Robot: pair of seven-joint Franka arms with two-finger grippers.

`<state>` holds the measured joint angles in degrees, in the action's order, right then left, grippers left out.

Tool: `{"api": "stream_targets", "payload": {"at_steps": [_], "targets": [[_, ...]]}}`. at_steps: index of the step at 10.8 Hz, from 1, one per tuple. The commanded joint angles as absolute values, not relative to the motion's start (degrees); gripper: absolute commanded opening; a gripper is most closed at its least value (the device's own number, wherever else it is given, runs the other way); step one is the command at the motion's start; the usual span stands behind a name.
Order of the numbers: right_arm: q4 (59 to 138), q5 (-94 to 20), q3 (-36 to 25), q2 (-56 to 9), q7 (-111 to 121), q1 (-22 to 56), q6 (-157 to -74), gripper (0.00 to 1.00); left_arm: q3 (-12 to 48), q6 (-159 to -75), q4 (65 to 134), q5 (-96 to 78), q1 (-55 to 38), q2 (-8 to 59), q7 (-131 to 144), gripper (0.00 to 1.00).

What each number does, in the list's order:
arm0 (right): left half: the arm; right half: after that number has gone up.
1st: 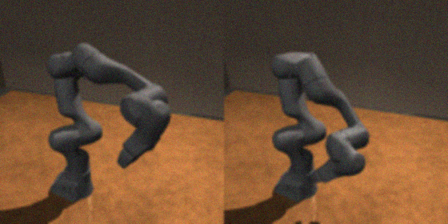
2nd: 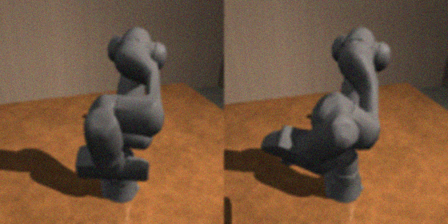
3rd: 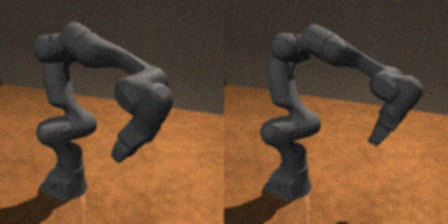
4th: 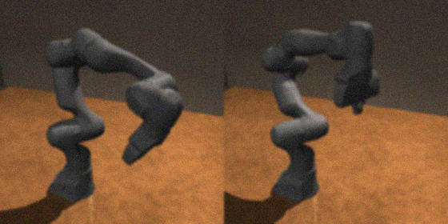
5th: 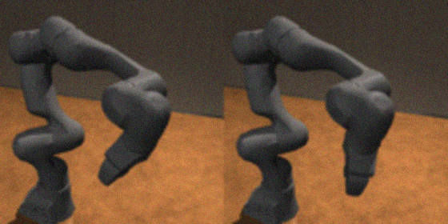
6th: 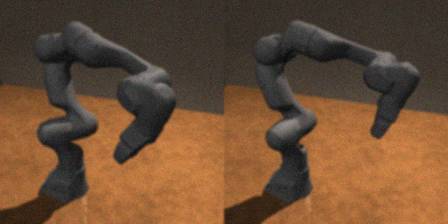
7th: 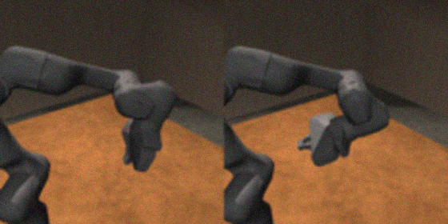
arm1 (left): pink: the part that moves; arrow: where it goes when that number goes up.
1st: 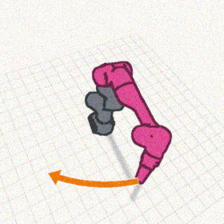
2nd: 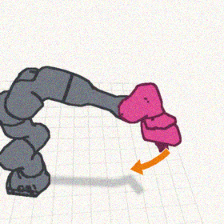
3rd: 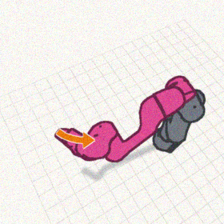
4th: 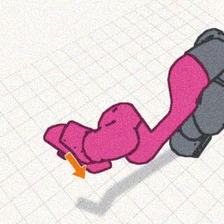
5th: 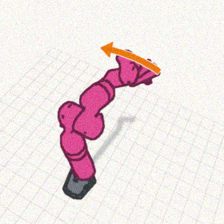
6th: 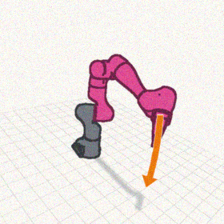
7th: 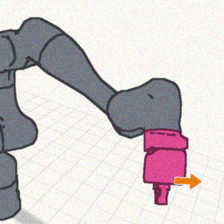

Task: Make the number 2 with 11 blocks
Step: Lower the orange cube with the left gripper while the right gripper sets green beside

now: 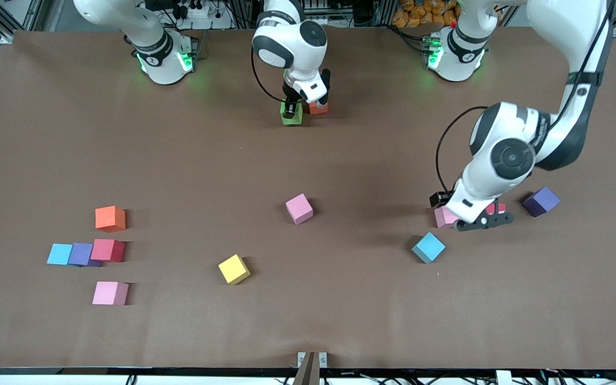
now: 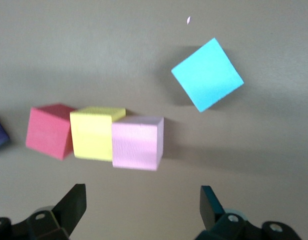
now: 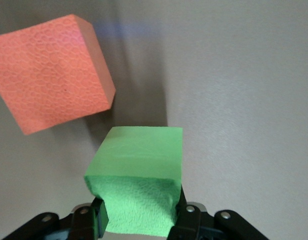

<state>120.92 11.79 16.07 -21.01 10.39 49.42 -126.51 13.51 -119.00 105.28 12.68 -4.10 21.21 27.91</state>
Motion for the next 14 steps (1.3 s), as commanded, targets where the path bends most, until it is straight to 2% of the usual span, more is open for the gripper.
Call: {"api": "stream_targets", "payload": {"at_steps": [1, 3, 5, 11, 14], "targets": [[120.06, 13.36, 15.91, -22.23, 9.32, 50.88, -126.65, 0.24, 12.66, -119.26, 101.35, 15.03, -5.18, 24.25, 20.69, 1.00], [119.27, 13.27, 15.91, -23.55, 8.62, 51.76, -126.56, 0.23, 8.11, -123.98, 101.25, 15.03, -6.76, 25.74, 10.34, 1.00], [118.66, 13.27, 15.91, -24.69, 6.25, 52.99, -126.65, 0.23, 6.33, -127.87, 101.16, 13.89, -7.73, 26.97, -1.54, 1.00], [117.86, 12.74, 15.91, -25.40, 1.15, 53.52, -125.95, 0.23, 6.33, -128.32, 99.41, 11.27, -10.98, 29.27, -7.65, 1.00], [116.72, 12.66, 15.91, -26.81, -1.14, 54.23, -126.04, 0.23, 2.82, -128.32, 99.49, 6.34, -13.09, 29.18, -7.56, 1.00]]}}
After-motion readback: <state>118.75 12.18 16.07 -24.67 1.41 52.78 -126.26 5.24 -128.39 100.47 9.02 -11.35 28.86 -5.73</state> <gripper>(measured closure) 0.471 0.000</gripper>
